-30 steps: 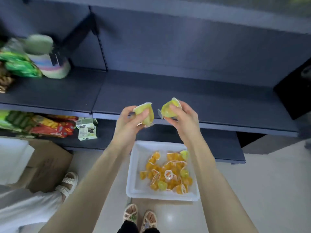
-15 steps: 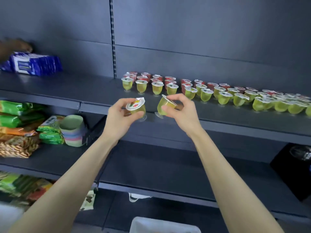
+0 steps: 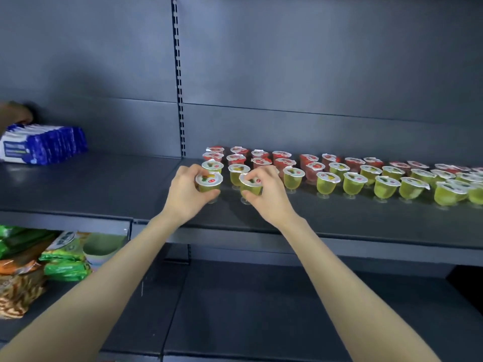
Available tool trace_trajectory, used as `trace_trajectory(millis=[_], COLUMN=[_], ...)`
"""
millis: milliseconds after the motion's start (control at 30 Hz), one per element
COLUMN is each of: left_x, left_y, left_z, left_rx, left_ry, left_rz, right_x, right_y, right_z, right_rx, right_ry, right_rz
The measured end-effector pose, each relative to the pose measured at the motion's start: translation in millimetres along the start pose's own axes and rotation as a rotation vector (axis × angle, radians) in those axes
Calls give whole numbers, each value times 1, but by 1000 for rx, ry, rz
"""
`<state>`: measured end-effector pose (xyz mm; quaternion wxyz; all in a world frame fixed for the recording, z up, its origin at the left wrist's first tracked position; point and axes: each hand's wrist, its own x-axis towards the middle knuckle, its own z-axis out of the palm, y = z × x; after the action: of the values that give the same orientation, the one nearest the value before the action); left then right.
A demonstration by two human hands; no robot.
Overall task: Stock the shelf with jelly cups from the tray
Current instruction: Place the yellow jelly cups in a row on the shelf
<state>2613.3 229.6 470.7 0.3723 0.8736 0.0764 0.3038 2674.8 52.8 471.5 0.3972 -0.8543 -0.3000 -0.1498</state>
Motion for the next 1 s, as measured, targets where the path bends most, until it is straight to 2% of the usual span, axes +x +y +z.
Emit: trace_trajectory(millis=[400,633,733,833,1000], left_x=[23,26,23,19,3], left_y=[-36,-39,-37,-32,-2], left_z=[7,4,-1,-9,-20], left_rx=[2,-19,41,121,241], left_ry=[-69,-129,-186,-175,-130], left_rz=[-10,11,24,43,125], right_x=[24,23,23,20,6], right_y=[-1,-4,-7,-12,-20], right_z=[40,37,26,14,-16], right_rx=[-45,-204,-283,-321,-297], right_ry=[-18,-61,-143,-186,-131], right_rz=[-32,-73,-71,-59,-67])
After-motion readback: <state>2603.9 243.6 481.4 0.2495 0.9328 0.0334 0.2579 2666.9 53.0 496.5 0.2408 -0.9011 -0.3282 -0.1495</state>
